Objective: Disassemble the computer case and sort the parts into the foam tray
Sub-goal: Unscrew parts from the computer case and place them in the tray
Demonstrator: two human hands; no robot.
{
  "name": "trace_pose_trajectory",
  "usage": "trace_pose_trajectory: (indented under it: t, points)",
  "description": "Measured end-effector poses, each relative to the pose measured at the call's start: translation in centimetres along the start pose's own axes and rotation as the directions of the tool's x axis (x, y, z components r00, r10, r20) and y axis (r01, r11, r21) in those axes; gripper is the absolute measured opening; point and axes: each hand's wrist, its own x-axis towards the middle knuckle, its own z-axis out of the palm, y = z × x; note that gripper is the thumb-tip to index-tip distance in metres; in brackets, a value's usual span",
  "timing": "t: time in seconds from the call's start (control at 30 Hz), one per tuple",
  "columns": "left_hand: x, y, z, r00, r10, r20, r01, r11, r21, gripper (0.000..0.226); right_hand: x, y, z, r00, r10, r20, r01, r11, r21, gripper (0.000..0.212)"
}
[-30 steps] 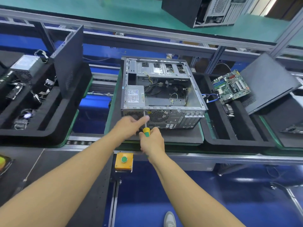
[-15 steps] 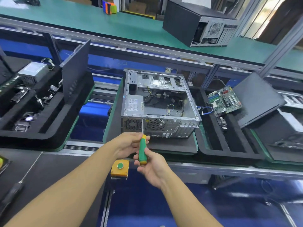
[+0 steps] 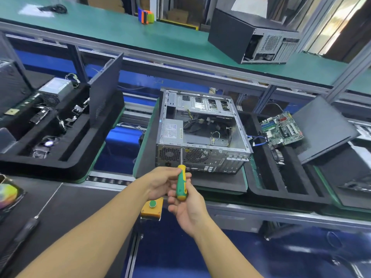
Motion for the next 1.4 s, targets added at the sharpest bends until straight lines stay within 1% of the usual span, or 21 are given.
trace_pose_trajectory:
  t: [0.03,0.1,0.17,0.2,0.27,0.37,0.4,0.43,0.5,0.6,0.67,0.7,0.8,0.87,0.93,1.03,1.1,1.17,1.27,1.33,1.4]
  points:
    - [0.0,0.0,0.2,1.000,-0.022,0.003,0.022,0.999,0.032,0.037,0.1,0.1,0.1,0.998,-0.047,-0.047,0.046,0.999,-0.015,0.040]
    - [-0.1,0.2,0.8,0.999,-0.039,-0.014,0.040,0.995,0.087,0.042,0.3,0.2,0.4,0.981,-0.142,-0.133,0.125,0.983,-0.131,0.023]
    - [-0.1,0.2,1.2,0.999,-0.031,-0.045,0.035,0.996,0.086,0.038,0.3,0.2,0.5,0.960,-0.214,-0.182,0.166,0.955,-0.247,0.024]
    - [0.0,0.2,1.2,0.997,-0.030,-0.067,0.035,0.996,0.077,0.034,0.3,0.1,0.6,0.955,-0.232,-0.185,0.180,0.948,-0.262,0.027]
    - [0.2,0.1,0.9,0.997,-0.017,-0.082,0.021,0.998,0.052,0.028,0.0,-0.1,0.7,0.971,-0.189,-0.149,0.158,0.967,-0.199,0.035]
    - [0.3,-0.1,0.1,0.999,0.009,-0.038,-0.011,0.999,-0.044,0.021,-0.8,-0.3,0.5,1.000,0.004,-0.011,-0.004,1.000,0.011,0.052]
    - [0.3,-0.2,-0.2,1.000,0.008,-0.024,-0.010,0.997,-0.075,0.022,-0.8,-0.1,0.4,1.000,0.021,0.016,-0.022,0.999,0.042,0.054]
    - [0.3,-0.3,-0.5,1.000,0.005,-0.005,-0.005,0.995,-0.095,0.024,-0.7,0.0,0.3,1.000,0.012,0.017,-0.013,0.998,0.064,0.052]
    - [0.3,-0.4,-0.6,0.999,-0.015,0.036,0.018,0.997,-0.074,0.031,-0.4,0.3,0.5,0.997,-0.056,-0.052,0.059,0.995,0.075,0.039]
    - [0.1,-0.2,0.1,0.997,-0.058,0.044,0.054,0.994,0.092,0.047,0.1,0.6,0.9,0.975,-0.171,-0.139,0.161,0.984,-0.080,0.022]
    - [0.0,0.1,0.7,0.999,-0.040,0.004,0.039,0.989,0.139,0.048,0.3,0.8,1.1,0.968,-0.200,-0.153,0.180,0.974,-0.134,0.024]
    - [0.0,0.1,0.8,0.999,-0.030,-0.020,0.033,0.992,0.120,0.045,0.3,0.7,1.2,0.969,-0.194,-0.155,0.177,0.977,-0.115,0.026]
    - [-0.1,0.0,0.5,1.000,0.003,-0.025,-0.002,1.000,0.027,0.023,-0.1,0.1,0.9,0.992,-0.071,-0.102,0.077,0.996,0.051,0.036]
    - [-0.2,-0.2,-0.1,0.999,0.026,-0.029,-0.027,0.998,-0.056,0.019,-0.4,0.0,0.4,0.998,-0.016,-0.063,0.023,0.994,0.104,0.044]
    - [-0.3,-0.4,-0.5,1.000,0.031,0.000,-0.031,0.998,-0.059,0.023,-0.3,0.1,0.0,0.993,-0.054,-0.106,0.062,0.995,0.079,0.036]
    - [-0.3,-0.2,0.1,1.000,0.000,-0.003,0.000,0.998,0.063,0.035,-0.2,0.5,0.4,0.974,-0.158,-0.162,0.159,0.987,-0.005,0.023]
    - [-0.2,0.0,0.7,0.999,-0.006,-0.043,0.011,0.993,0.117,0.041,-0.2,0.7,0.8,0.965,-0.197,-0.171,0.195,0.980,-0.030,0.023]
    - [-0.1,0.0,0.9,0.998,0.015,-0.068,-0.008,0.996,0.088,0.036,0.0,0.7,1.0,0.956,-0.219,-0.197,0.217,0.976,-0.033,0.028]
    - [0.0,0.0,0.7,0.995,0.060,-0.084,-0.060,0.998,0.005,0.033,-0.3,0.2,0.9,0.971,-0.149,-0.189,0.160,0.986,0.046,0.035]
    - [0.1,-0.1,0.6,0.995,0.070,-0.071,-0.074,0.996,-0.052,0.030,-0.7,0.1,0.7,0.994,-0.035,-0.108,0.050,0.989,0.139,0.044]
    - [0.1,-0.3,0.5,0.998,0.064,-0.022,-0.065,0.996,-0.063,0.026,-0.9,0.1,0.5,0.999,0.001,-0.049,0.007,0.986,0.168,0.050]
